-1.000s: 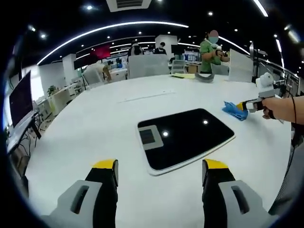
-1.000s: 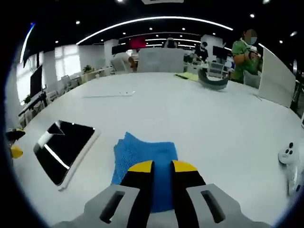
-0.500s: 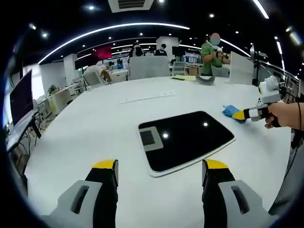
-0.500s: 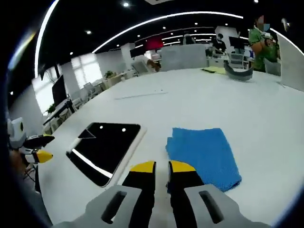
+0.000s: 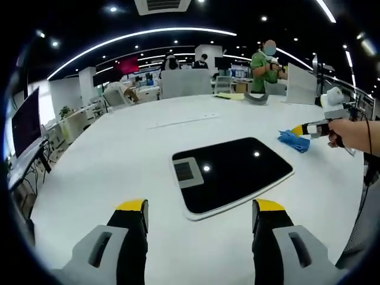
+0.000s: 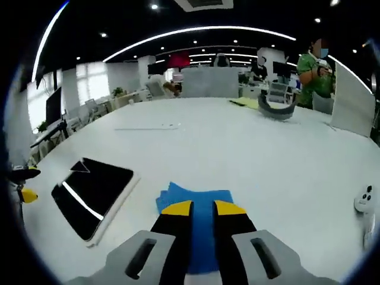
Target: Wipe the mirror surface with the cleaning cloth until all visible marks leave the cleaned area.
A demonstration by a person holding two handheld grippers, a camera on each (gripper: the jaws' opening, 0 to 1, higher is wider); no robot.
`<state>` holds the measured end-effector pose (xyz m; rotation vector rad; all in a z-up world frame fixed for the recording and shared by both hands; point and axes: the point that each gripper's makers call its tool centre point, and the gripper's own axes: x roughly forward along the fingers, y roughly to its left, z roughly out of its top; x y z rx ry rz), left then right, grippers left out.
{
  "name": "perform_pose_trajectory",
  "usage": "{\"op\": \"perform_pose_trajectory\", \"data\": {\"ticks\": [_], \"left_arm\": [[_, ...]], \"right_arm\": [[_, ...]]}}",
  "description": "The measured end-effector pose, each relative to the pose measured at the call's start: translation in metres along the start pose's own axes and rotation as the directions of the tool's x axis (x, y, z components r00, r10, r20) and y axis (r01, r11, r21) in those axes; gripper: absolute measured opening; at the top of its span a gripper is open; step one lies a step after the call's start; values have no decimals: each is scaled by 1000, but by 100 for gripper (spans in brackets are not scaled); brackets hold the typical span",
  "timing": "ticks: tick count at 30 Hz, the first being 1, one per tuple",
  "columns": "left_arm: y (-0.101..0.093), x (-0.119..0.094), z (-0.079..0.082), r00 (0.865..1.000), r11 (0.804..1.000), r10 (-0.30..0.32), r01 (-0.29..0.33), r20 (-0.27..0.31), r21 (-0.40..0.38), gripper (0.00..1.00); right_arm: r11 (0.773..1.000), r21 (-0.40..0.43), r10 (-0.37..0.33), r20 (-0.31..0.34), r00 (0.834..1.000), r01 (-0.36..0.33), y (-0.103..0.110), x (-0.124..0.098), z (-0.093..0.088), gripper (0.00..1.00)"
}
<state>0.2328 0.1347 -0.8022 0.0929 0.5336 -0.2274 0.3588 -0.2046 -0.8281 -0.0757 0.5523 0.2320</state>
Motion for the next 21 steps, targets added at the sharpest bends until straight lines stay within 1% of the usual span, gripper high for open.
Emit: {"op": "perform_pose_trajectory", "data": {"ticks": [1, 4, 6, 7, 8, 10, 11, 12, 13, 15, 17, 21], "left_arm": [[0, 0, 0, 1000, 1000, 1, -1, -1, 0, 71], [1, 0, -1, 1000, 1000, 4, -4, -2, -1, 71], [2, 1, -2, 1000, 1000, 4, -4, -8, 1, 71], [1, 1, -3, 1000, 1000, 4, -4, -9, 1, 71], [1, 1, -3, 1000, 1000, 3, -3, -9, 0, 71], [1, 1, -3, 1000, 1000, 3, -3, -10, 2, 71], [1, 1, -3, 1000, 1000, 3, -3, -11, 4, 71], [0, 1, -3, 1000, 1000, 2, -2, -11, 5, 71], [1, 2, -3, 1000, 1000, 1, -1, -11, 5, 71], [1, 1, -3, 1000, 1000, 1, -1, -11, 7, 71], [1, 1, -3, 1000, 1000, 2, -1, -10, 5, 71], [1, 2, -2, 1000, 1000, -2, 2, -5, 3, 71]], "right_arm": [[1000, -27, -2, -15, 1000, 2, -1, 3, -3, 10], [999, -26, -20, -44, 999, 19, -6, 9, -12, 10], [999, -11, -35, -15, 999, 35, -14, 11, -11, 11], [998, -26, -53, -6, 999, 52, -19, 12, -9, 11], [996, -51, -72, -2, 997, 72, -24, 11, -7, 11], [996, -47, -79, -5, 997, 78, -27, 13, -6, 10], [992, -62, -107, -3, 994, 106, -31, 12, -5, 10], [992, -59, -109, -2, 994, 109, -32, 13, -5, 8], [996, -36, -87, 1, 996, 87, -29, 14, -5, 5], [996, -30, -88, -2, 996, 88, -27, 11, -3, 5], [997, 10, -73, 42, 996, 73, -21, 5, 6, 6], [1000, 15, -23, 77, 997, 21, -4, -3, 17, 10]]}}
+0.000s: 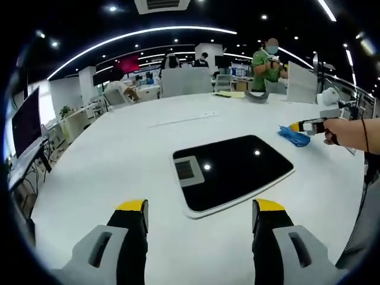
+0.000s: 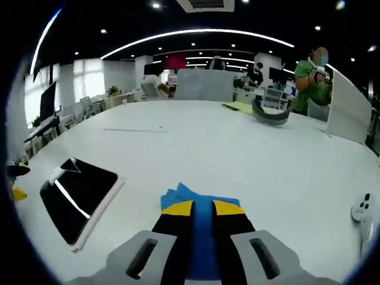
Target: Wipe the mirror surface with the cleaning cloth until all visible marks leave the cleaned area.
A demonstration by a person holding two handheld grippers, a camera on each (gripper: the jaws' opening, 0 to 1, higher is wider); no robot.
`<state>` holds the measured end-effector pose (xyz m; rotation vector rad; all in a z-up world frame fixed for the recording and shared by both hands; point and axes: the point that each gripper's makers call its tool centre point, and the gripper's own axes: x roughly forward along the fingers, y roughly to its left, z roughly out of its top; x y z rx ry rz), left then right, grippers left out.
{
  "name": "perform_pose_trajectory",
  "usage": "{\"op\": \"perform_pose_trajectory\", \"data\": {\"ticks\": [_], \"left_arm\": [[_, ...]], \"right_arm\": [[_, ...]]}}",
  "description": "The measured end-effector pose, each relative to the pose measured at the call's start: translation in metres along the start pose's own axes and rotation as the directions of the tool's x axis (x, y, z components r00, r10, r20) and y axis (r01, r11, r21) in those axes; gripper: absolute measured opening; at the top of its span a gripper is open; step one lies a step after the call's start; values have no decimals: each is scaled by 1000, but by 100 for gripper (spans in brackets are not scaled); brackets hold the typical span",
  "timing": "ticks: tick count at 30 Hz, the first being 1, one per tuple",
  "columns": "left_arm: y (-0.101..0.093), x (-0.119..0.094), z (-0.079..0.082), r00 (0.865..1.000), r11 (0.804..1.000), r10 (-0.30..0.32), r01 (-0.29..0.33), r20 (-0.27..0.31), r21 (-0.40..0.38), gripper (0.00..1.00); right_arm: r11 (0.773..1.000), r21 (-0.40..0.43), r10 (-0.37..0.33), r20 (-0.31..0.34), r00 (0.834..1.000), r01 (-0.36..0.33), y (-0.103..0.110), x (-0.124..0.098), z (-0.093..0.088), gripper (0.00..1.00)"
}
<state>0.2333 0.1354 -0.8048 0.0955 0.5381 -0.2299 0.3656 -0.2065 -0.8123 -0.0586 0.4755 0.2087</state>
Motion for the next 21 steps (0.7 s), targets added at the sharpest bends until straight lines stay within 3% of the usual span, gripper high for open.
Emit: {"op": "perform_pose_trajectory", "data": {"ticks": [5, 12, 15, 21], "left_arm": [[-1, -1, 1, 1000, 1000, -2, 2, 6, 0, 71], [-2, -3, 4, 1000, 1000, -3, 3, 15, 5, 71], [-1, -3, 5, 1000, 1000, -1, 0, 18, 4, 71], [-2, -2, 6, 1000, 1000, -3, 3, 18, 11, 71]], "right_arm": [[999, 43, 21, -17, 1000, -21, 5, 0, -8, 16], [987, 133, 105, -83, 991, -93, 28, -3, -33, 15], [991, 105, 91, -58, 994, -85, 31, -5, -33, 15], [991, 86, 107, -72, 992, -101, 34, -5, -32, 15]]}}
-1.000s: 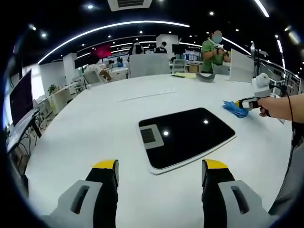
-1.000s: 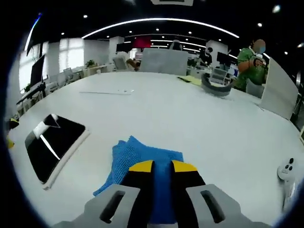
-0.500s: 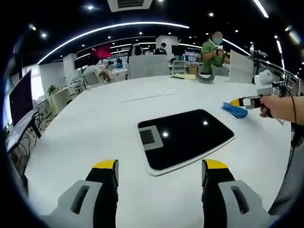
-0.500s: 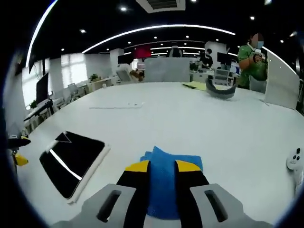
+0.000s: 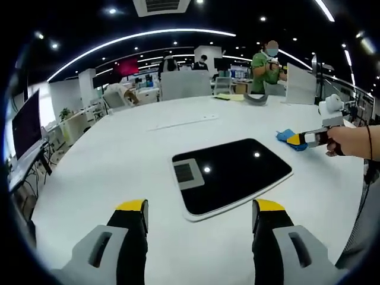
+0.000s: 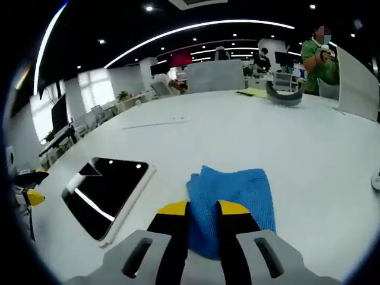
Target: Wipe the mirror surface with the cleaning cloth until all visible marks leave the cleaned area.
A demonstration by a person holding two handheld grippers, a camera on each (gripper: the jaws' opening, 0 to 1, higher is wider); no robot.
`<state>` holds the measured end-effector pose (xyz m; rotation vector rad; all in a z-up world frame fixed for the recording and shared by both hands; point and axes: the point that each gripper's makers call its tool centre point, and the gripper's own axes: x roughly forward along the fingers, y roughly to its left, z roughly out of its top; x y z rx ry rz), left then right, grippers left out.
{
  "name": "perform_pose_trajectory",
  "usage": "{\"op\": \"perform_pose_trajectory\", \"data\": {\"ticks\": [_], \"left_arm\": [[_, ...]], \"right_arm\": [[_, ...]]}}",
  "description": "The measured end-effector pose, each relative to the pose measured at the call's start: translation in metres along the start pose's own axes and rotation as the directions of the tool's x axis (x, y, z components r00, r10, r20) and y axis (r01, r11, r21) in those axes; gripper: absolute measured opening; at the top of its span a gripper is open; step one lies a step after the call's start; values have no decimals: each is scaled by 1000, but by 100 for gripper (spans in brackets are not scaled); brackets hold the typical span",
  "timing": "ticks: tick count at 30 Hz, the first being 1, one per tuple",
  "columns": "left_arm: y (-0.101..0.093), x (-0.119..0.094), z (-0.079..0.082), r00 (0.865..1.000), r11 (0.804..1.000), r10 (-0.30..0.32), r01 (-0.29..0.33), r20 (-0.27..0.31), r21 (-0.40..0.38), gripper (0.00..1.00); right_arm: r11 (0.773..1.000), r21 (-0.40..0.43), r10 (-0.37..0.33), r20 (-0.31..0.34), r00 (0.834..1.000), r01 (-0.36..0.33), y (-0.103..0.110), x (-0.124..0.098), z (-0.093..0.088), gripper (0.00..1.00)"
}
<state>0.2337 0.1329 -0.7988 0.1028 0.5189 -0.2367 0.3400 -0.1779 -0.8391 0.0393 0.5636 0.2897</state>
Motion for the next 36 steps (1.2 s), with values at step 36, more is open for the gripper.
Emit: {"op": "perform_pose_trajectory", "data": {"ticks": [36], "left_arm": [[1, -2, 17, 992, 999, -32, 37, 118, -37, 77]], "right_arm": [[994, -31, 105, 195, 975, -101, 3, -56, 24, 37]]}}
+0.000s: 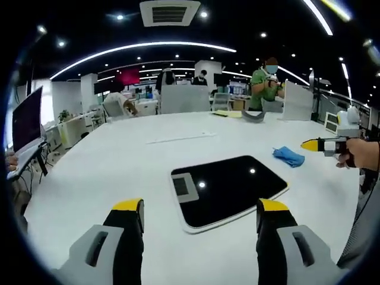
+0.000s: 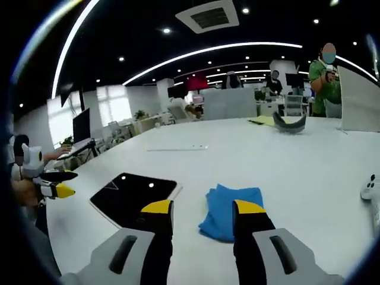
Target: Wipe the mirror surface with the cleaning cloth until all visible marks leave the cleaned area.
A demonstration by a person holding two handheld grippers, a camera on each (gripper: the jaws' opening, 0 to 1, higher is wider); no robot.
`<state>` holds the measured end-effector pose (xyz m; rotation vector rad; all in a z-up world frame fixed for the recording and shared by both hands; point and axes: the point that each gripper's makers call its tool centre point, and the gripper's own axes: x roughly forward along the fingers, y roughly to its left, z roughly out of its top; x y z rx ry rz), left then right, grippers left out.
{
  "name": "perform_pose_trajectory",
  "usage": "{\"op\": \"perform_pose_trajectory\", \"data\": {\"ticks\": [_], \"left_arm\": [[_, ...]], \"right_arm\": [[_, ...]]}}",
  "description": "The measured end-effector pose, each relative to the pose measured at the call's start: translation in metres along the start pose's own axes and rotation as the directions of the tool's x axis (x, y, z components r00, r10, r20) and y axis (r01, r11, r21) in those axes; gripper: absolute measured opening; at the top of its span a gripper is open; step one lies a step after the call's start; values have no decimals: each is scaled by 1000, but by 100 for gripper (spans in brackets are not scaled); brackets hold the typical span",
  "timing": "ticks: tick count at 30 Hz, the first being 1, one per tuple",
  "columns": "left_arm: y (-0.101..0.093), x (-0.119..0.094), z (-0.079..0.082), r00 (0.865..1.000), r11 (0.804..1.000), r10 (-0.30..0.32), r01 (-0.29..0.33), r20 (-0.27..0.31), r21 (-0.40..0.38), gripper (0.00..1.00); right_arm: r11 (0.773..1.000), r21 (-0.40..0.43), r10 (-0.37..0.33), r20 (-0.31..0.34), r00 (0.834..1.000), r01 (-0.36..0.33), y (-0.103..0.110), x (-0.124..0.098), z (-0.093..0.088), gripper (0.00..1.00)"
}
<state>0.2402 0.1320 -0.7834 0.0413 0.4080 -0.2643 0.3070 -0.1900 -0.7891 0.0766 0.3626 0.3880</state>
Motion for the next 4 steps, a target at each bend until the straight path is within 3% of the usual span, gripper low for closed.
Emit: {"op": "perform_pose_trajectory", "data": {"ticks": [4], "left_arm": [[-2, 0, -2, 1000, 1000, 0, 0, -10, 12, 77]], "right_arm": [[1000, 7, 5, 11, 1000, -5, 3, -1, 2, 37]]}}
